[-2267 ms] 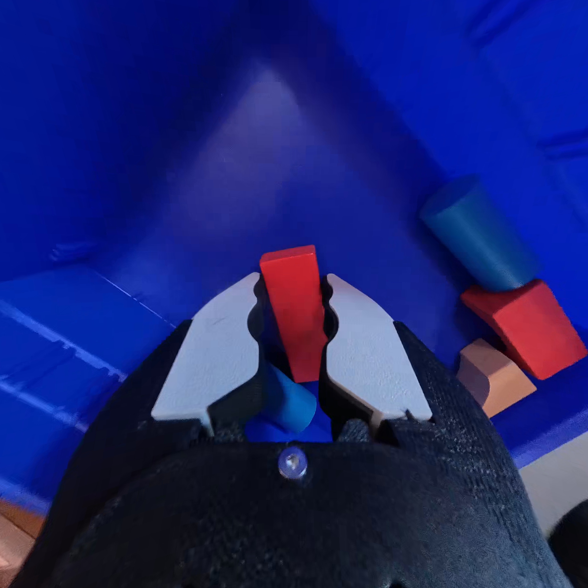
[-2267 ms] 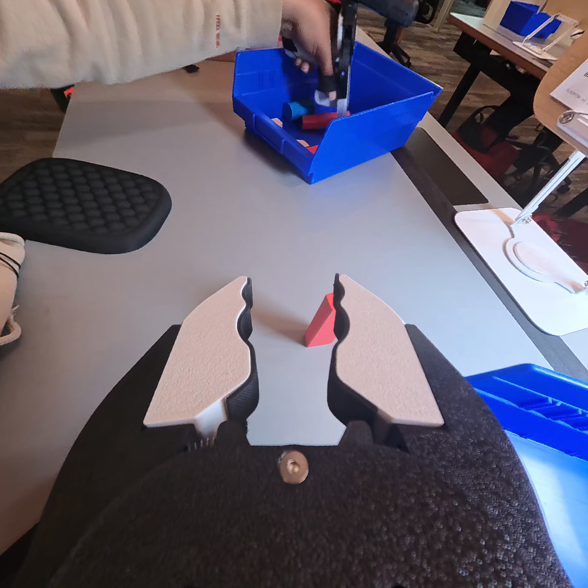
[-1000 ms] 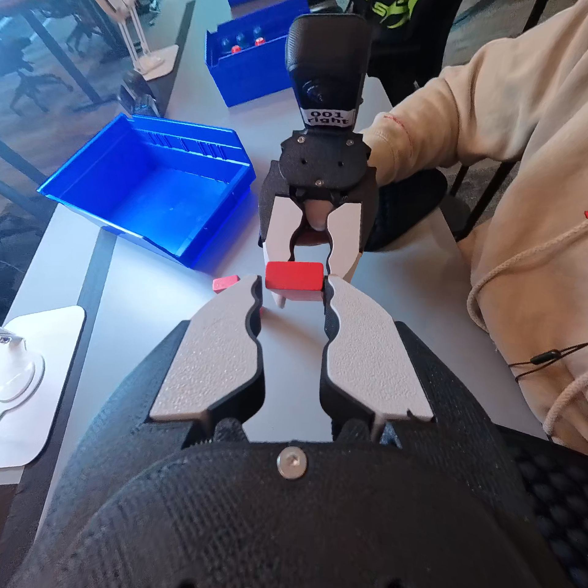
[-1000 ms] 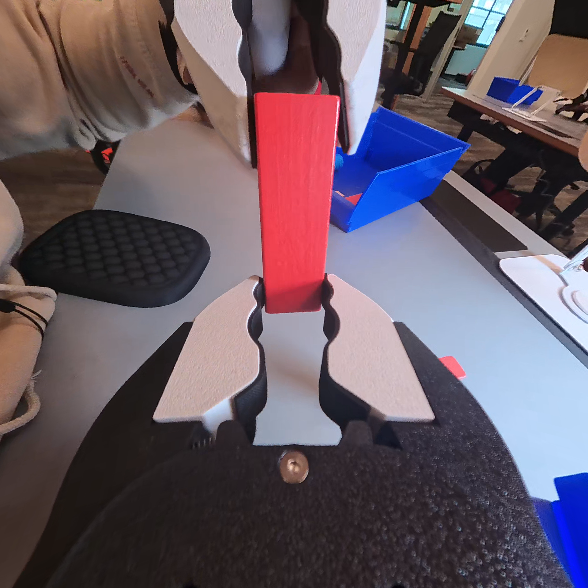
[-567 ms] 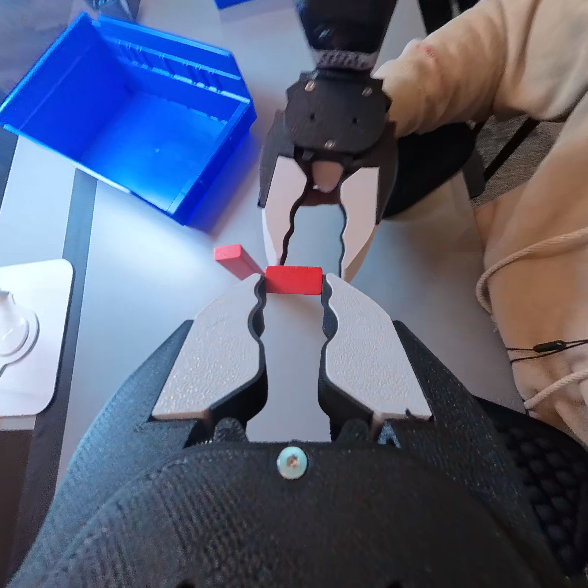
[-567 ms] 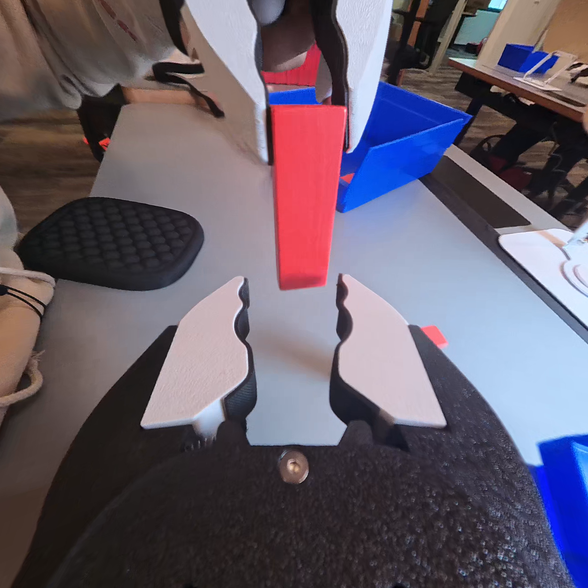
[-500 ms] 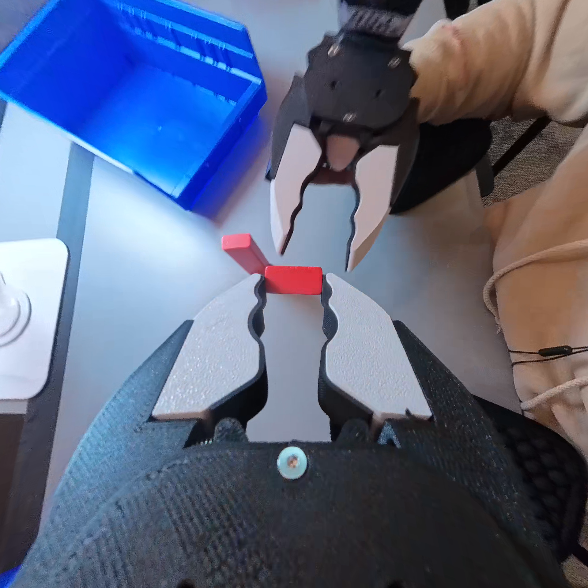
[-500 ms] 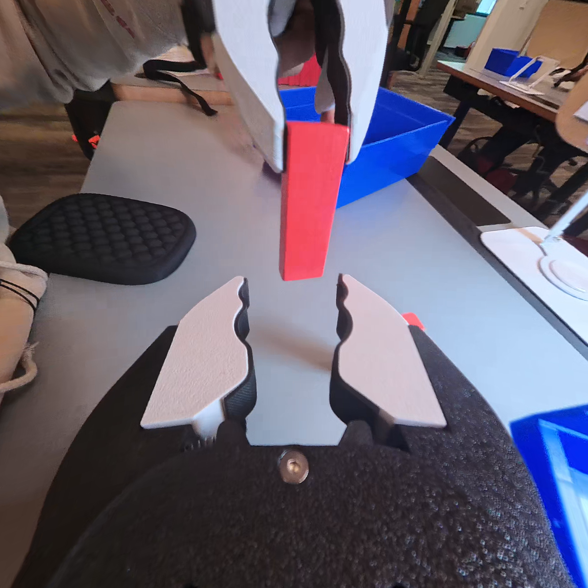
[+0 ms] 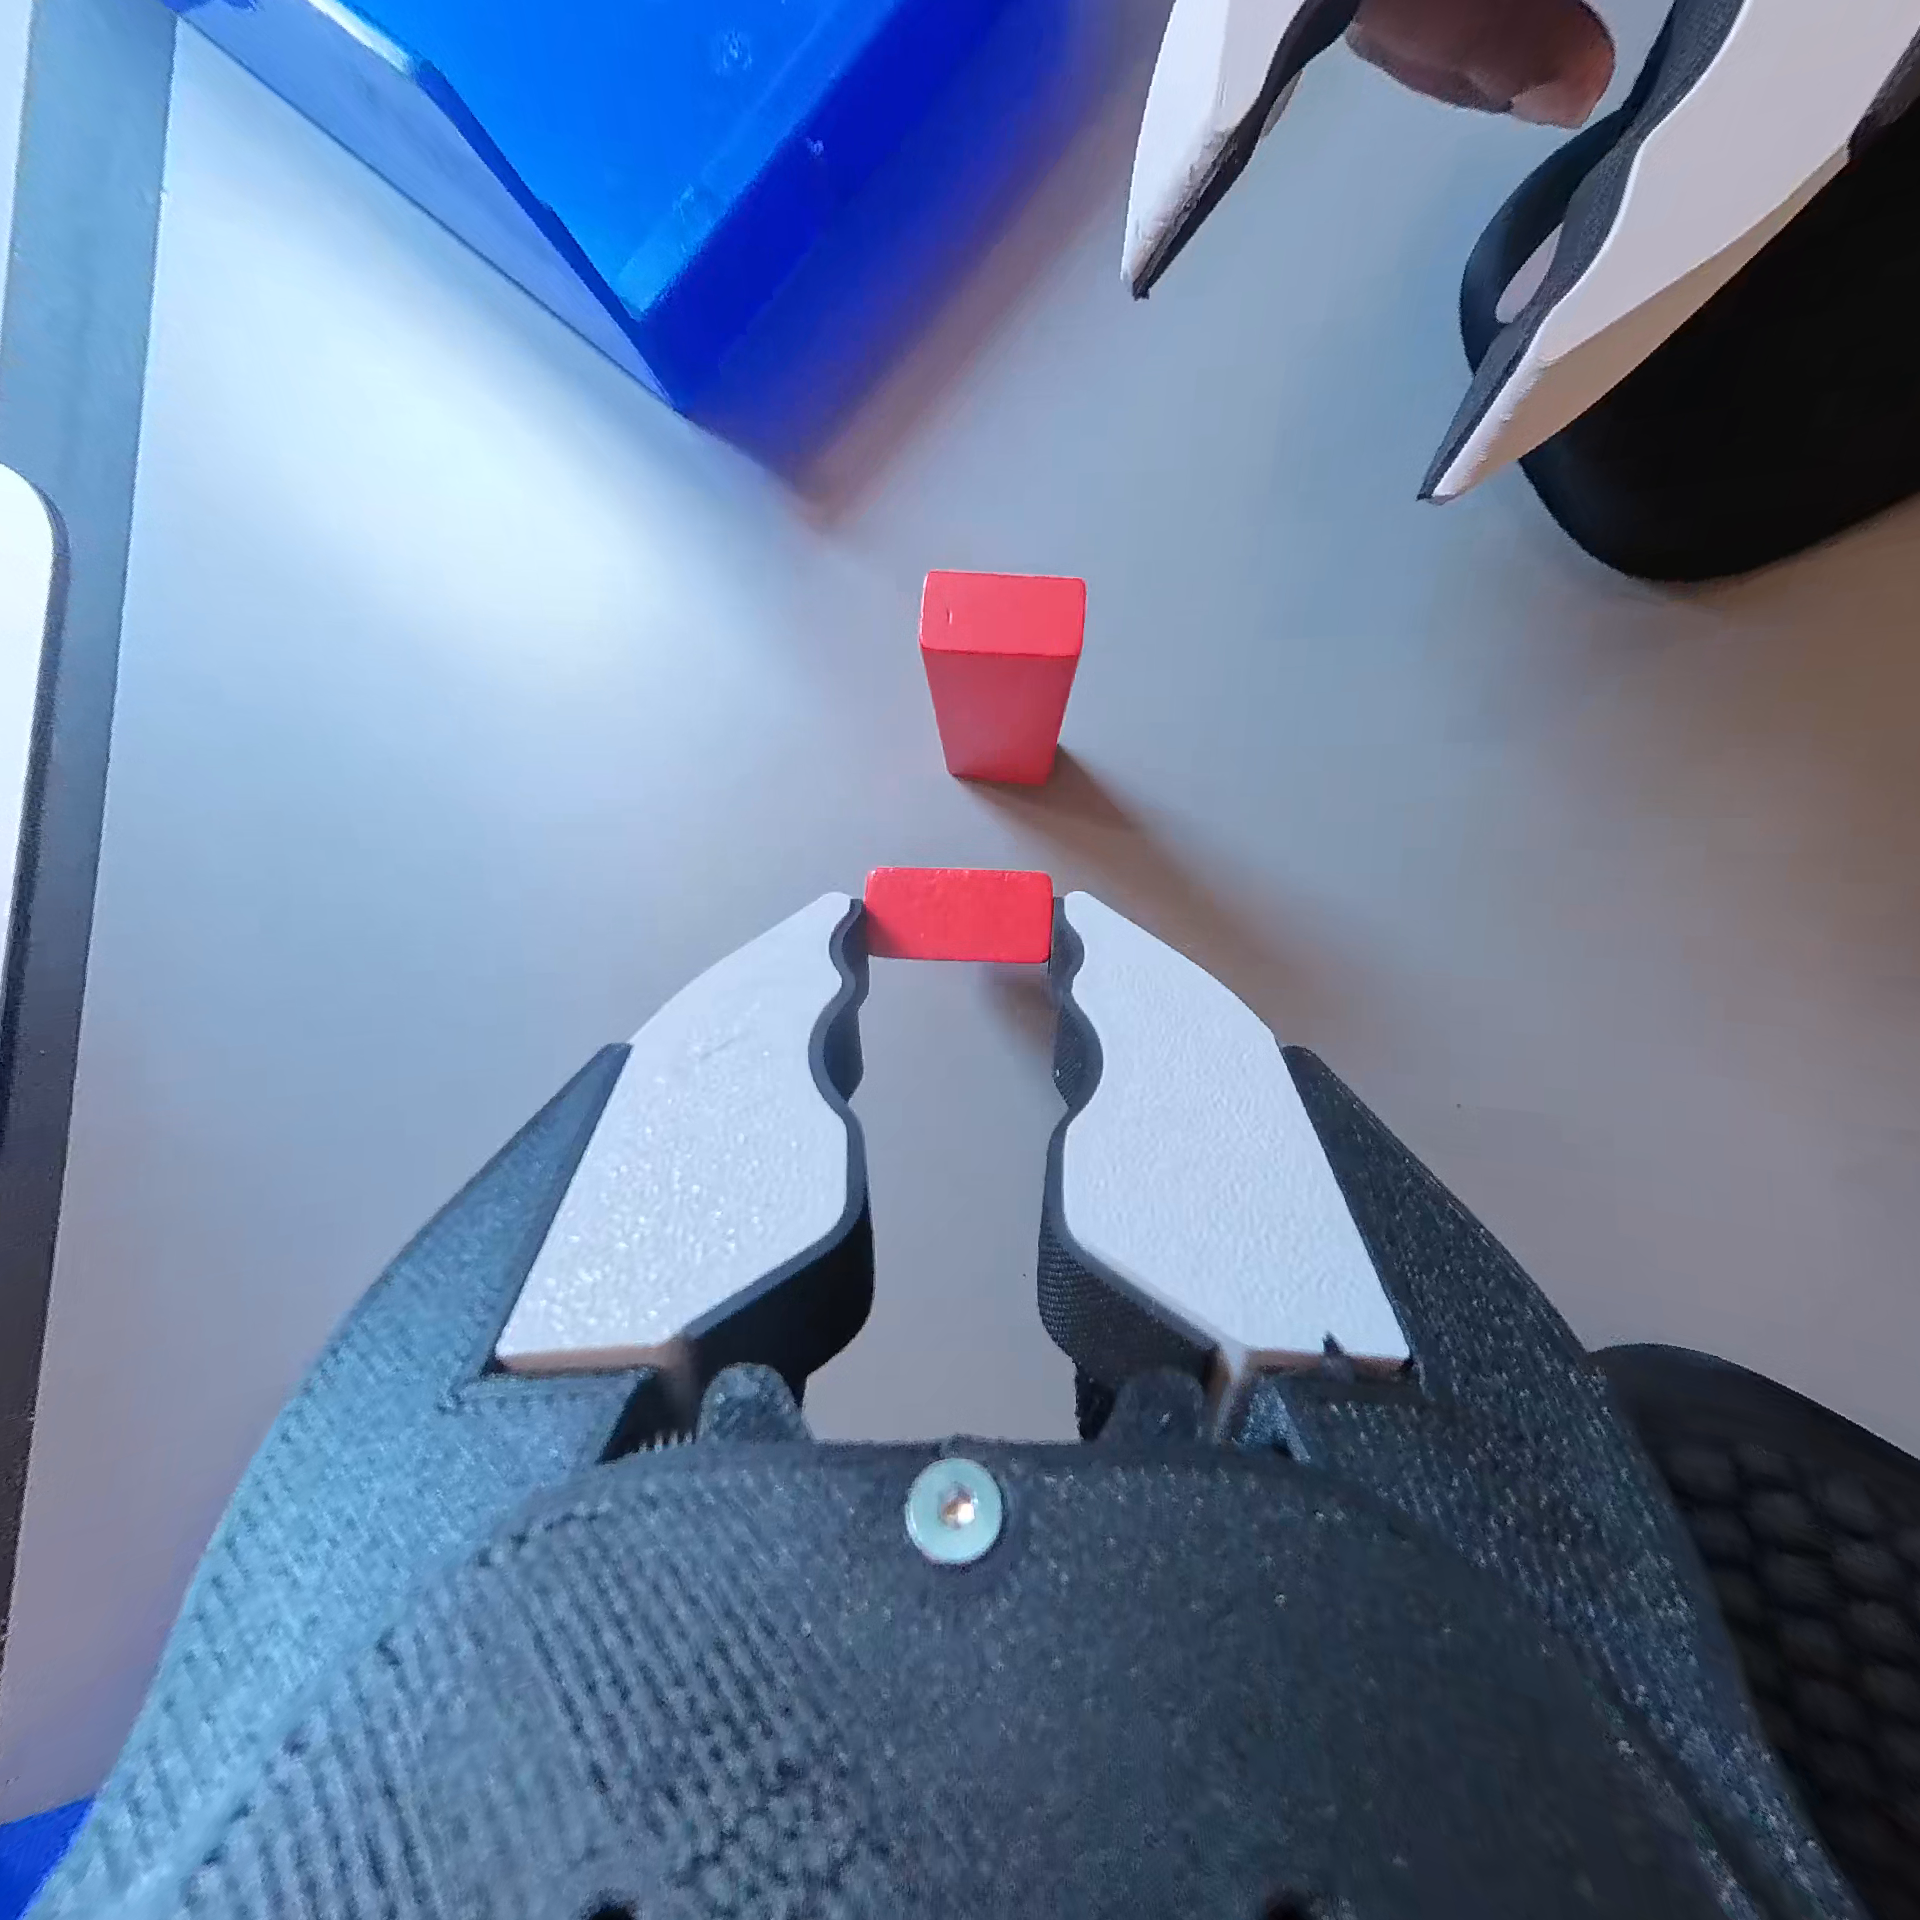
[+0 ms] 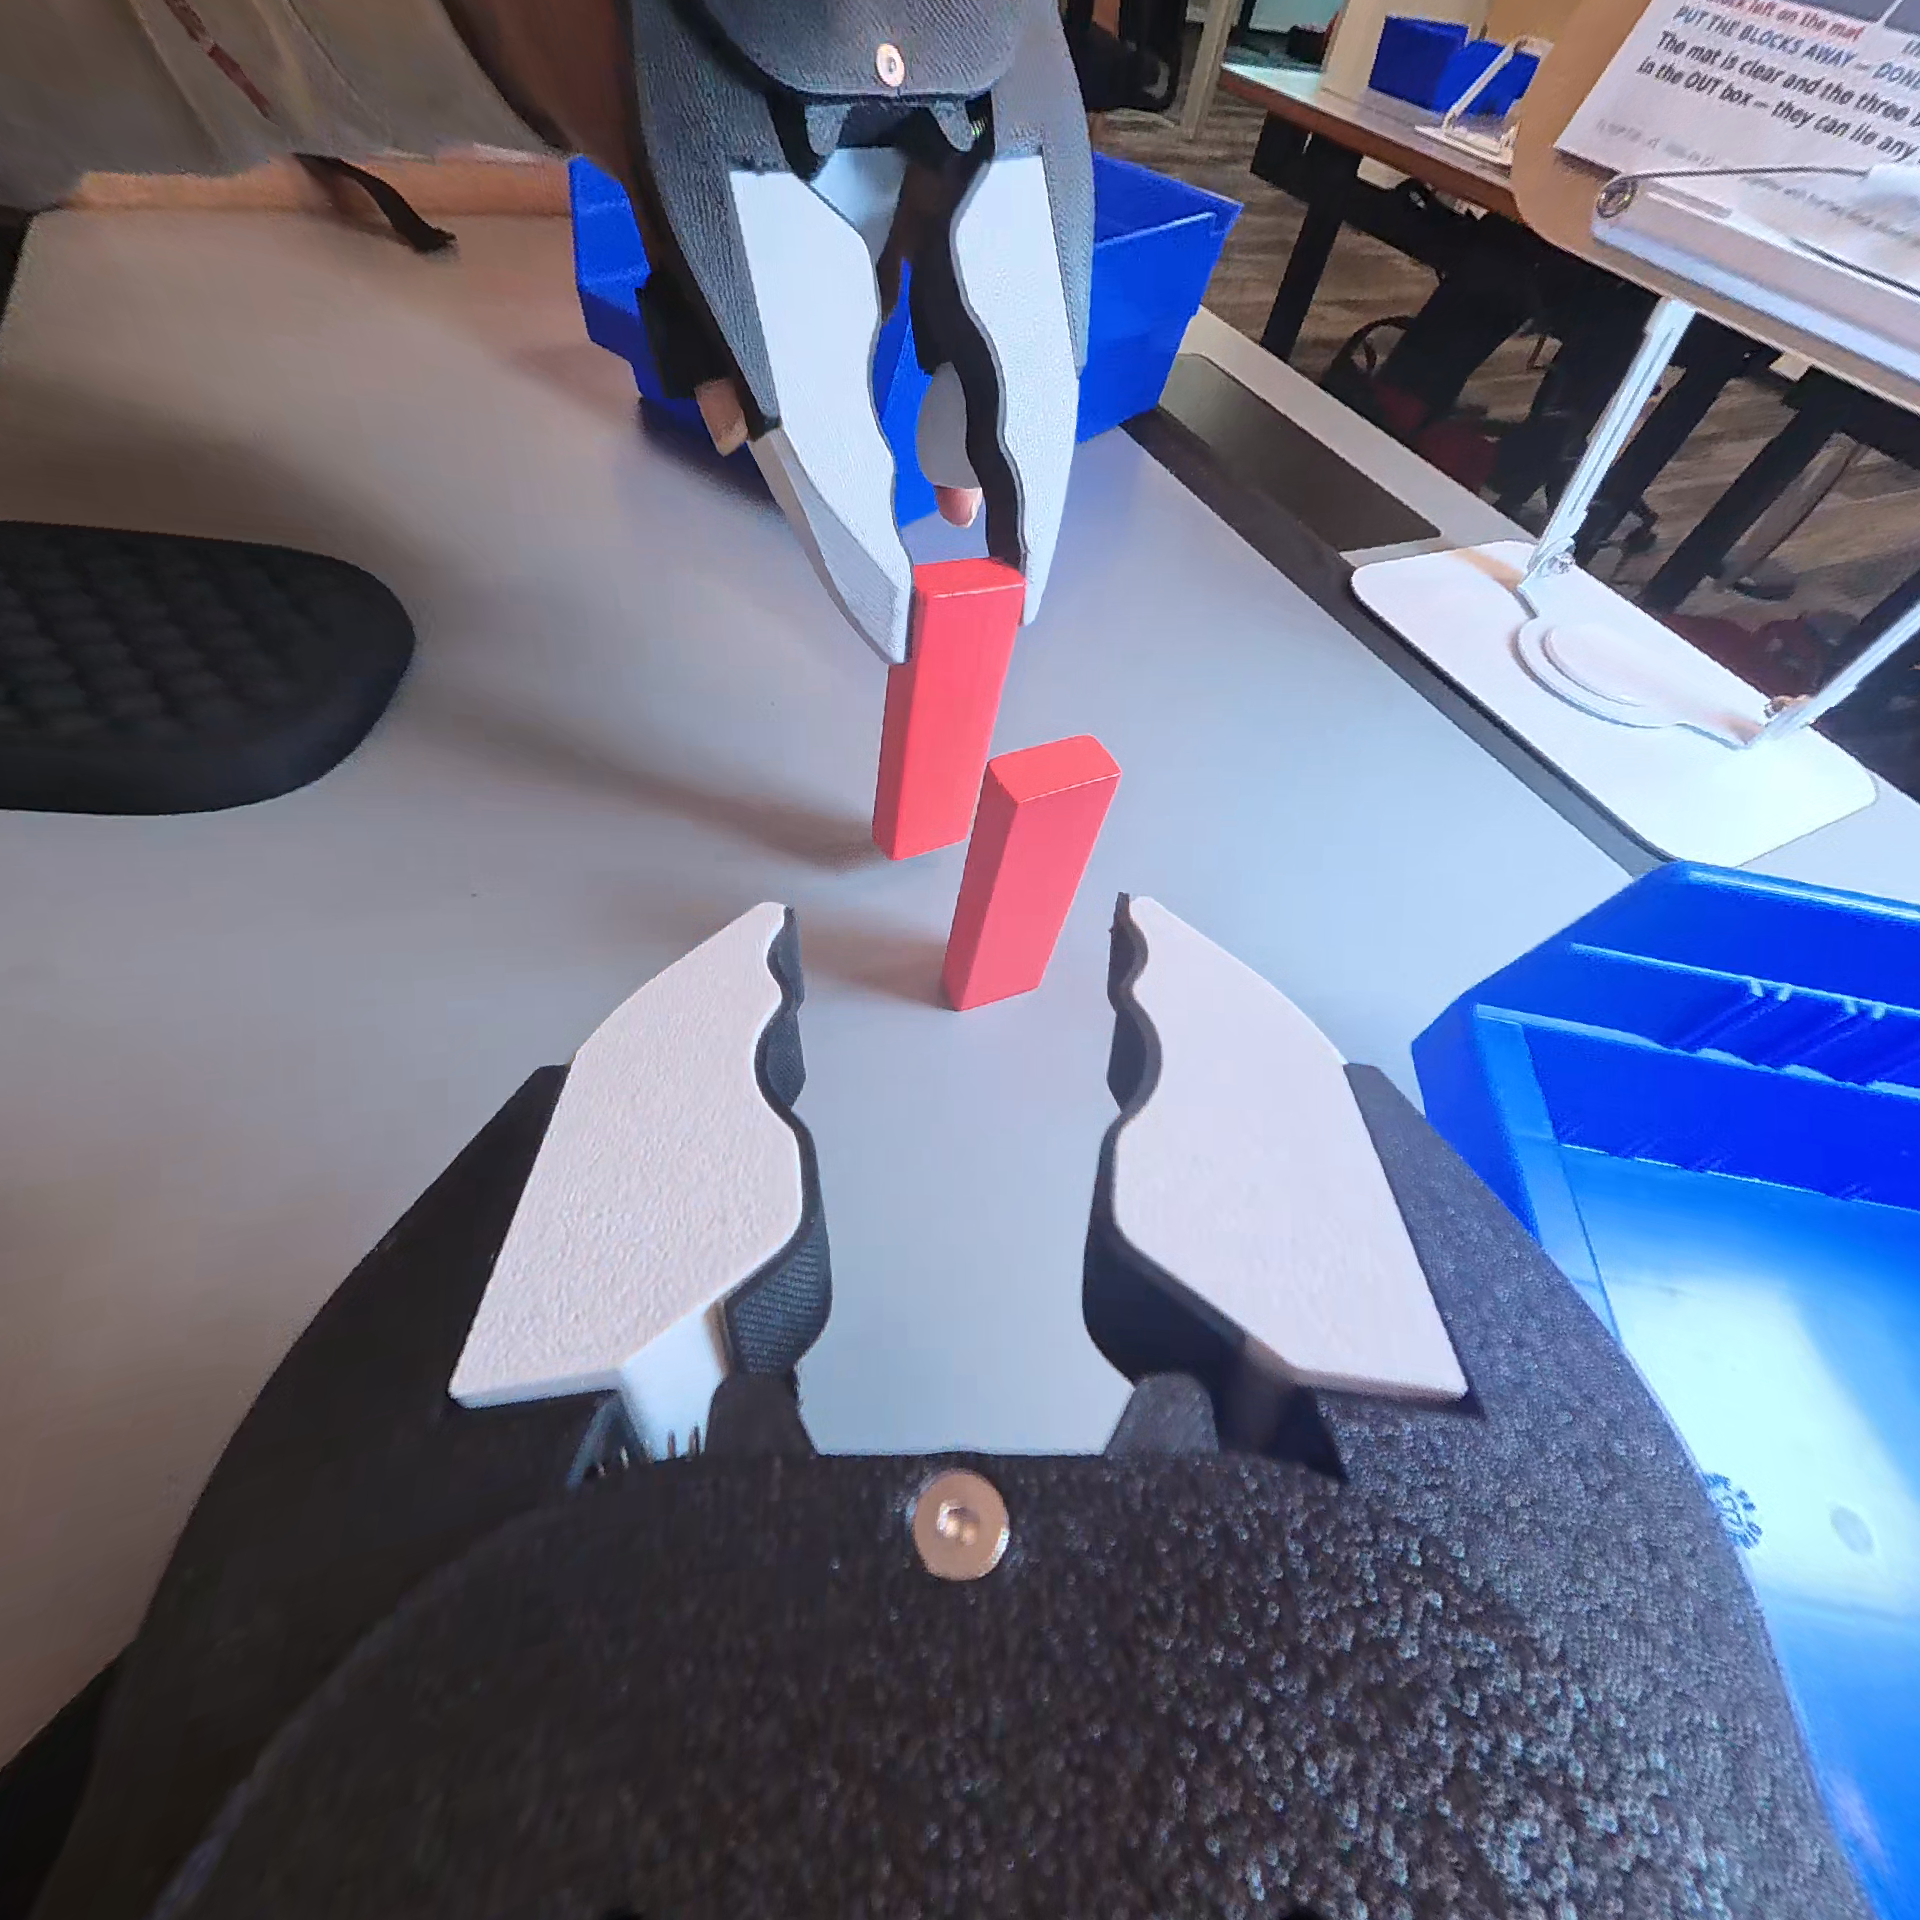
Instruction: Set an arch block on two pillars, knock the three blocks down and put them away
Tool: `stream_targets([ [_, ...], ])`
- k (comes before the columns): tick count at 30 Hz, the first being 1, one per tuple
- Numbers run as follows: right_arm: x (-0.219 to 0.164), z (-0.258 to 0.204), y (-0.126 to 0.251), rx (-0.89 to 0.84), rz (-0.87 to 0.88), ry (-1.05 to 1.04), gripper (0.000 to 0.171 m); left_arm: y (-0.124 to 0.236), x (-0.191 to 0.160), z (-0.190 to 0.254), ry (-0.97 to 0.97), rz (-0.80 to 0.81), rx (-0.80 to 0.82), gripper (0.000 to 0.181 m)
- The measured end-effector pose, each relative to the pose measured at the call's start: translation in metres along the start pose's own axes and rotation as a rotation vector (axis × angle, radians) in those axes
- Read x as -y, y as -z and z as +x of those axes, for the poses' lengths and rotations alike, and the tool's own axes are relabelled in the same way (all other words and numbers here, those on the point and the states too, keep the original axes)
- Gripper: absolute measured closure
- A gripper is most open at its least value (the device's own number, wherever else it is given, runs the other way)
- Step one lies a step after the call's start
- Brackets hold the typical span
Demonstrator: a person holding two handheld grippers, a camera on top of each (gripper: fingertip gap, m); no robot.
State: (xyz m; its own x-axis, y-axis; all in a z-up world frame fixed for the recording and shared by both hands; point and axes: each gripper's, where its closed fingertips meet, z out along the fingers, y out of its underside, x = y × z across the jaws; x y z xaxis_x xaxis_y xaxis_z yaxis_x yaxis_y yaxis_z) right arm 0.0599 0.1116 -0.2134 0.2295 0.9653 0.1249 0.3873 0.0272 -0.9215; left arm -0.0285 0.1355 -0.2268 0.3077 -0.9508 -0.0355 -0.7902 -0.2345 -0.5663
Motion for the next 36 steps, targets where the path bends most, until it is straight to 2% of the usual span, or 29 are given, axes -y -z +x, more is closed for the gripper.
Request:
stream_targets([
  [11,0.0,-0.002,-0.001,-0.001,0.003,-0.004,0.114,-0.008,-0.008,0.001,0.006,-0.036,-0.002,0.148],
  [36,0.0,-0.006,-0.003,0.011,0.001,-0.002,0.115,-0.013,-0.01,0.002,-0.015,-0.008,-0.008,0.144],
])
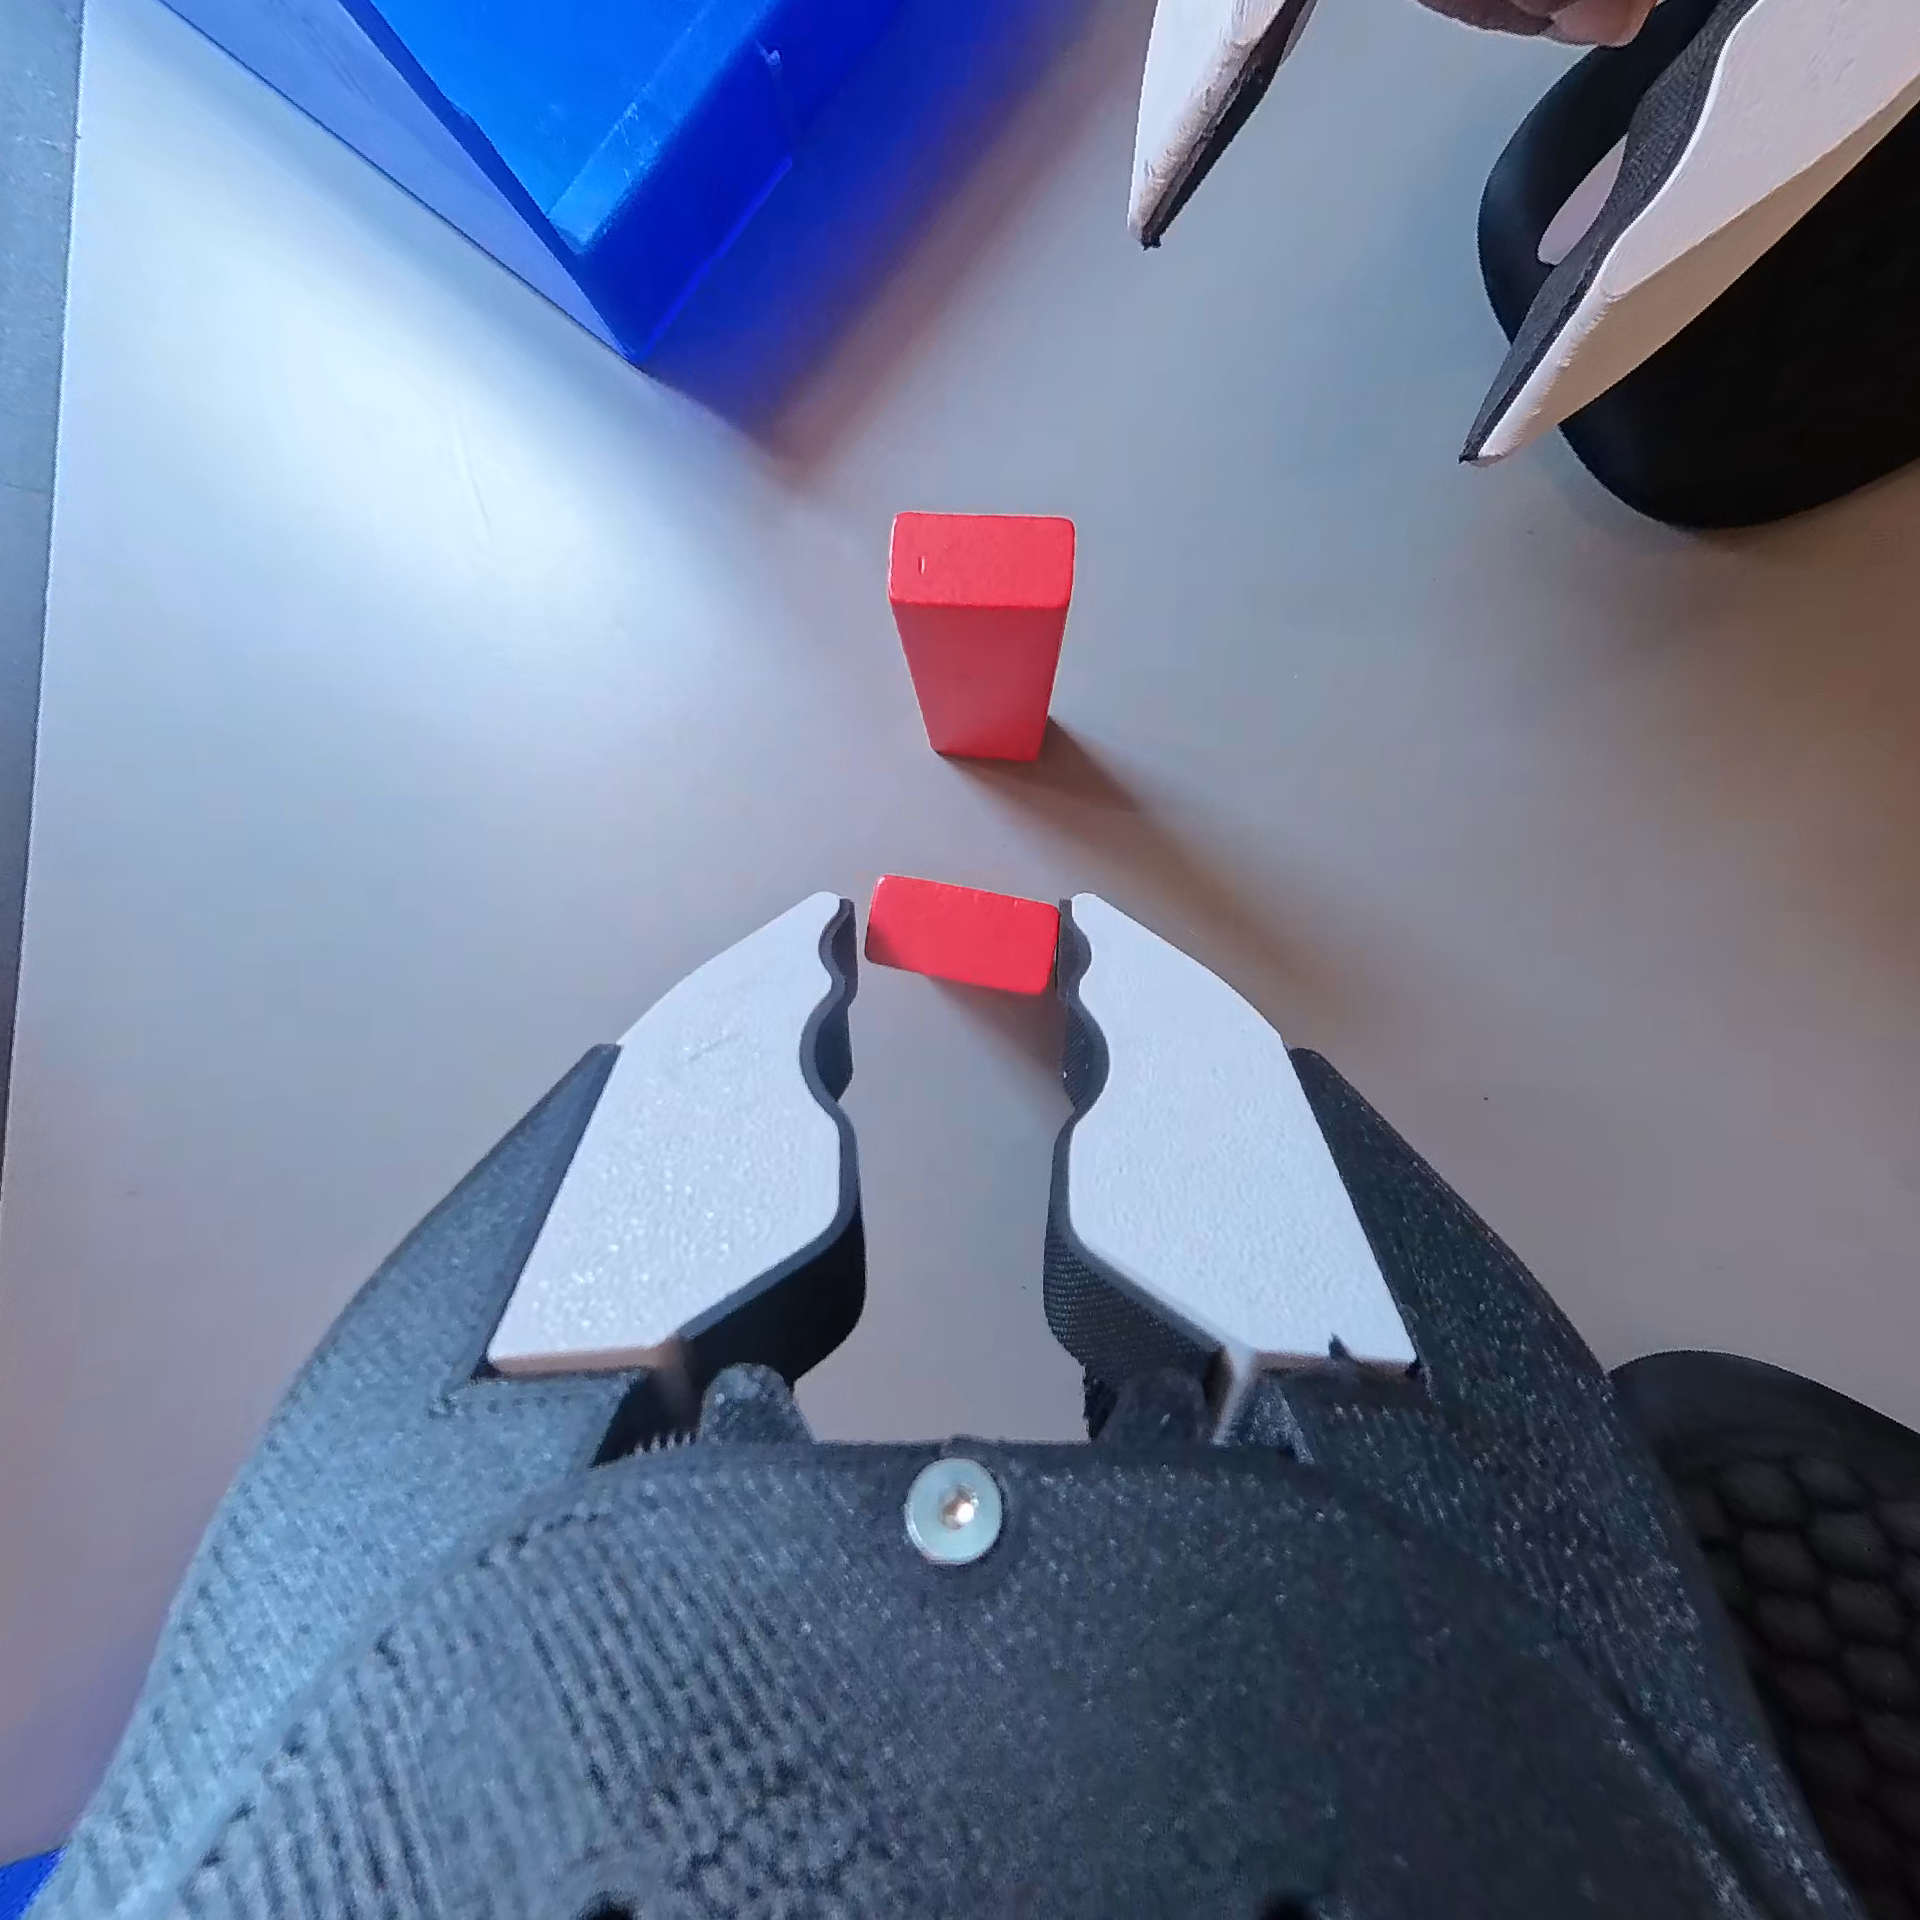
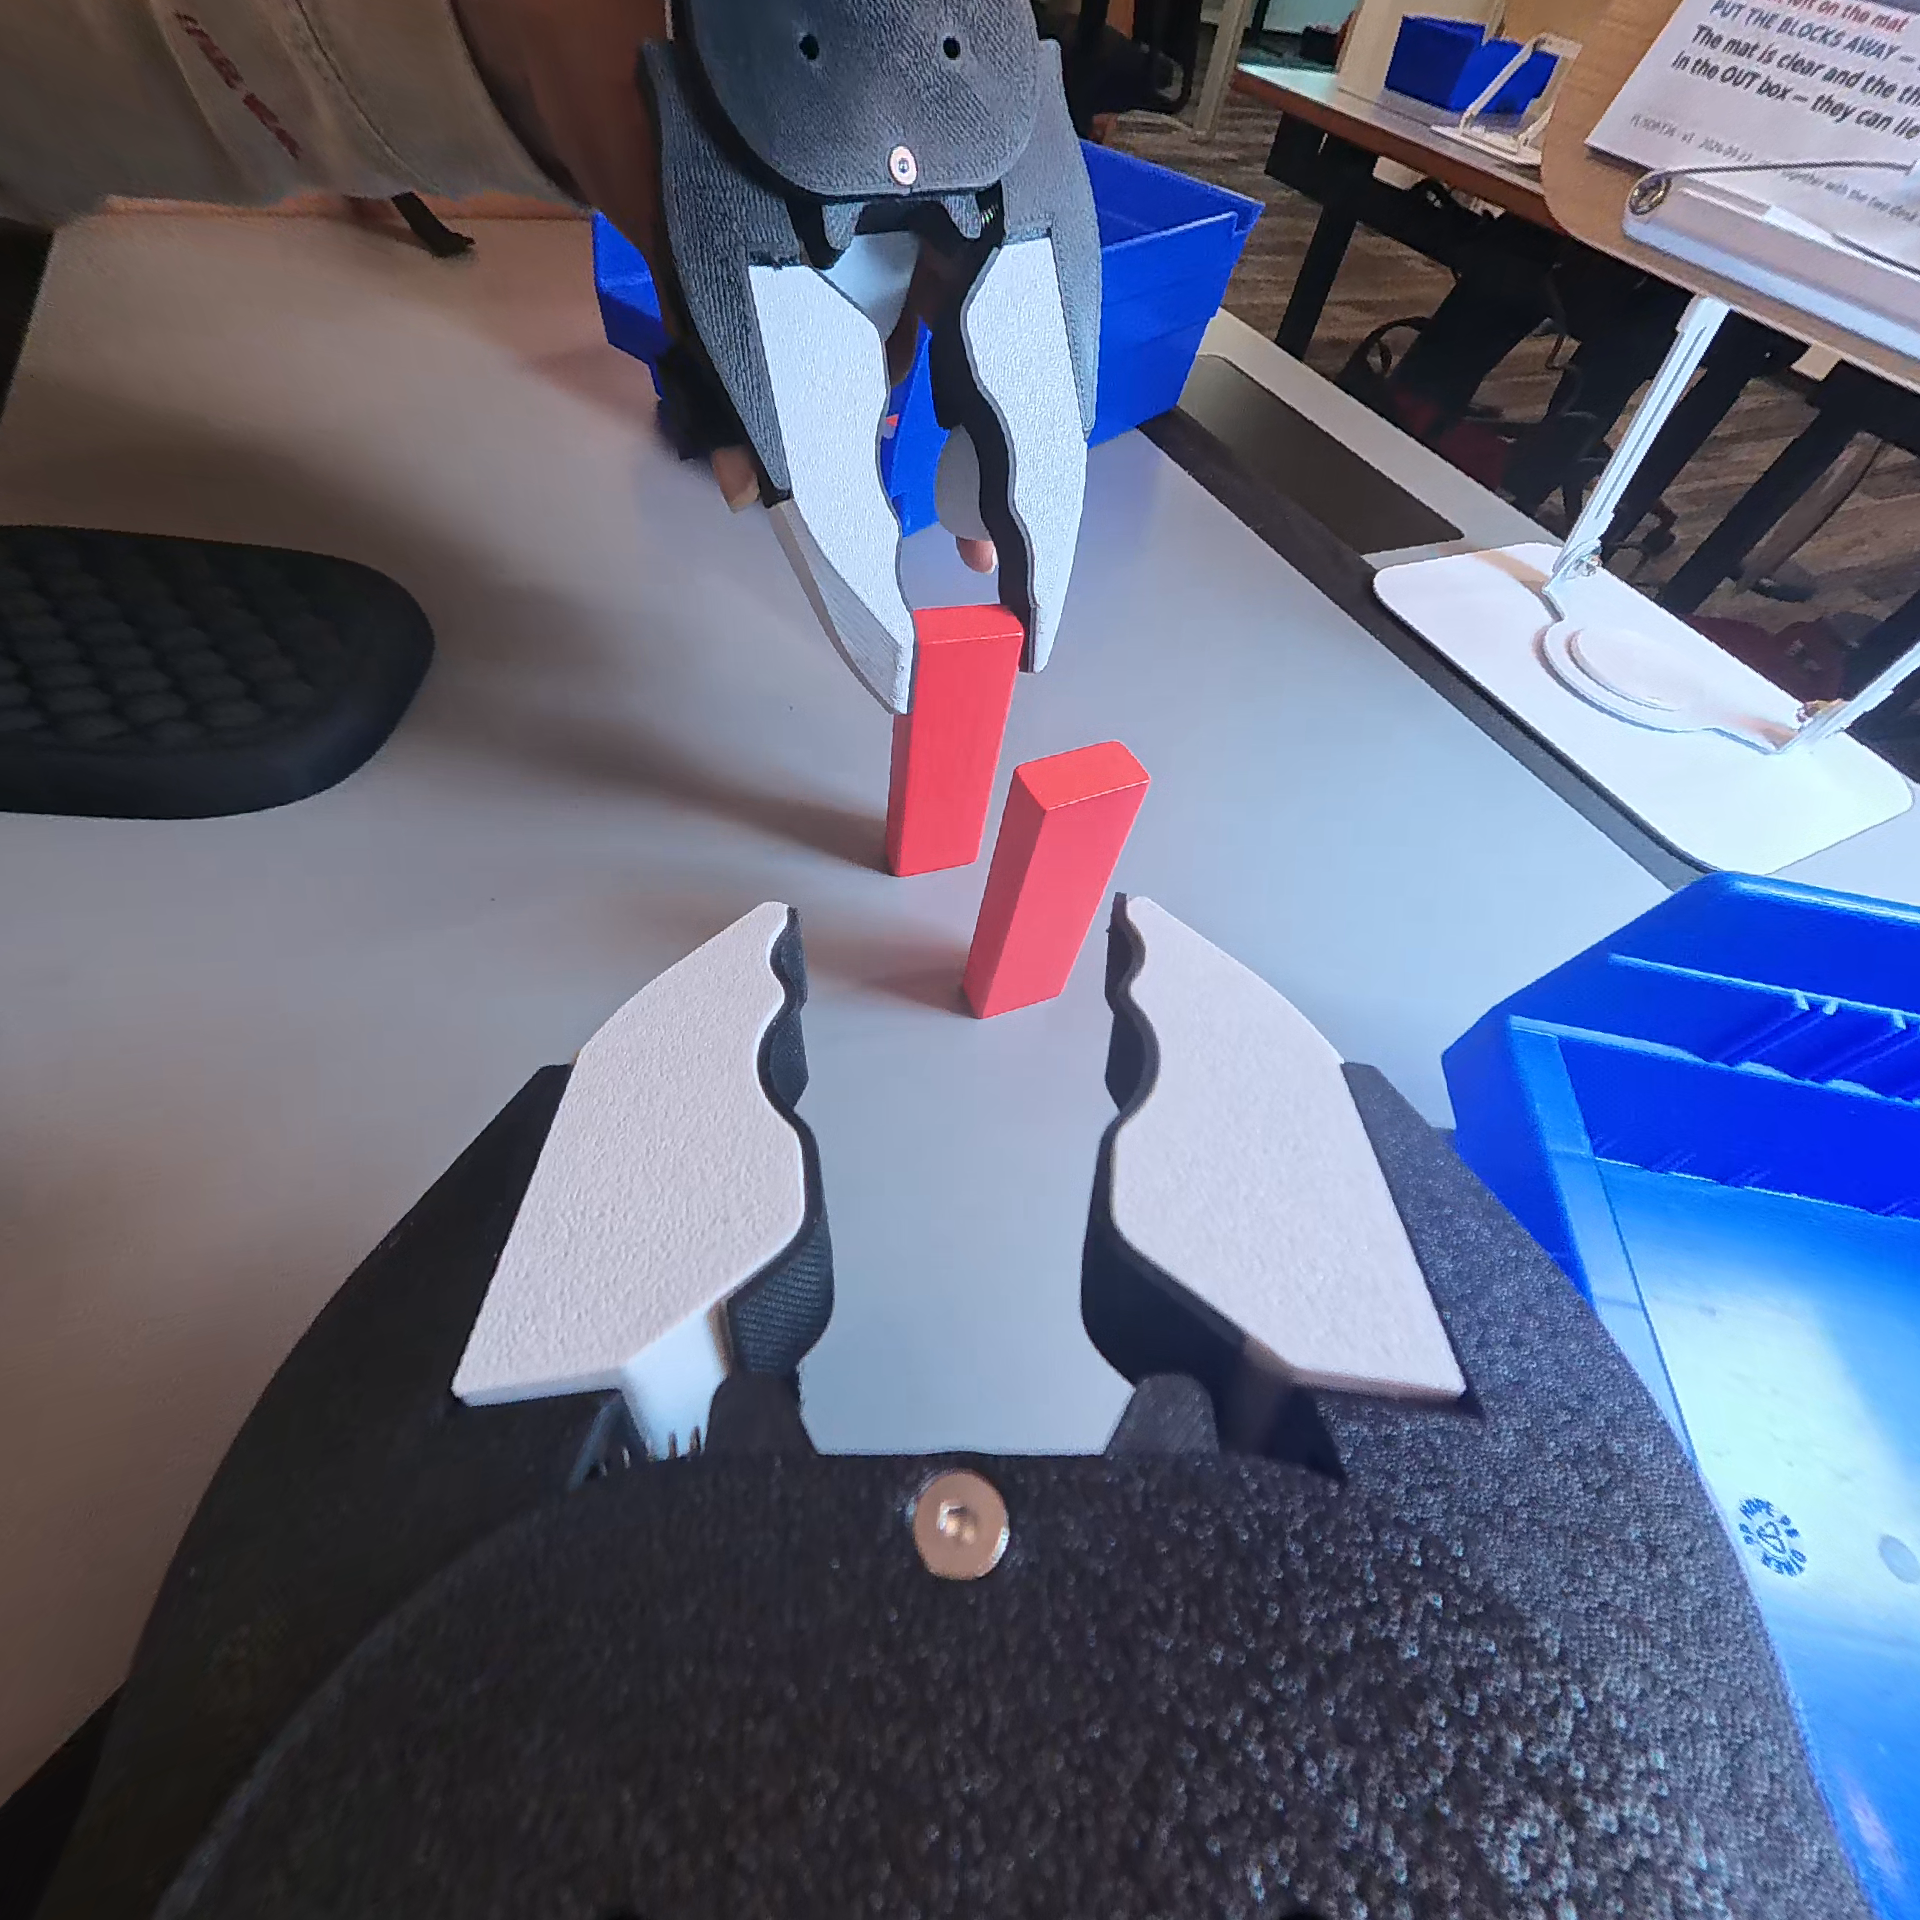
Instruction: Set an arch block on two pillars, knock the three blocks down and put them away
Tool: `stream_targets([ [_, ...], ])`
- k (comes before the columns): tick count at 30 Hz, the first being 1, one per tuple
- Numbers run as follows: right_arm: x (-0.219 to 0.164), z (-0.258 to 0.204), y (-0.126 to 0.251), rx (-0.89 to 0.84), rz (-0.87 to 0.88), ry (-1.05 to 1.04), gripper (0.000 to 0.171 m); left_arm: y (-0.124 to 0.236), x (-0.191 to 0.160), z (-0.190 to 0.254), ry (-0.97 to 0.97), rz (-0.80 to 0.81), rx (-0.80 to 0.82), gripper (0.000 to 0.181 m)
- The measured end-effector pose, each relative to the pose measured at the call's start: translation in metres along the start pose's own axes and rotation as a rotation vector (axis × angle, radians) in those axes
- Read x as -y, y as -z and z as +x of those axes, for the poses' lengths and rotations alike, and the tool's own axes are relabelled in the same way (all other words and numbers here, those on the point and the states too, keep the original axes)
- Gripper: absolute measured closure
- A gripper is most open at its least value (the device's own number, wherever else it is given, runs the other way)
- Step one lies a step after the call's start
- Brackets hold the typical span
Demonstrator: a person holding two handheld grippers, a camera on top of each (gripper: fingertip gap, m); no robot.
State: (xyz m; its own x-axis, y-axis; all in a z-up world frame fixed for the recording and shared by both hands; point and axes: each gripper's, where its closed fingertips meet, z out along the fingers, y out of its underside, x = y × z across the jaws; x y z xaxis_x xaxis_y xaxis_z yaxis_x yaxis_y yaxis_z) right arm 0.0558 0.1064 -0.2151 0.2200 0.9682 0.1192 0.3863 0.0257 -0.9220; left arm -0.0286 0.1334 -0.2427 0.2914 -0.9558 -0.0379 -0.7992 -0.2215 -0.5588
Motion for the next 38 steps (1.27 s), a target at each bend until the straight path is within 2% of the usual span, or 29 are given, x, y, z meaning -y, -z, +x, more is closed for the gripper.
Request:
stream_targets([
  [9,-0.0009,-0.0008,-0.0011,0.002,-0.005,0.001,0.115,-0.0017,0.002,-0.0031,0.001,0.016,0.028,0.146],
  [20,-0.0017,-0.0004,-0.0018,0.004,-0.009,-0.002,0.115,-0.0032,0.0054,-0.0058,0.095,0.066,0.047,0.146],
  [33,-0.0013,-0.0001,-0.0017,0.003,-0.008,-0.001,0.115,-0.0036,0.0045,-0.0015,0.061,0.054,0.048,0.137],
  [38,-0.0013,-0.0003,-0.002,0.004,-0.01,0.0,0.115,-0.004,0.0002,-0.0016,0.042,0.033,0.043,0.139],
])
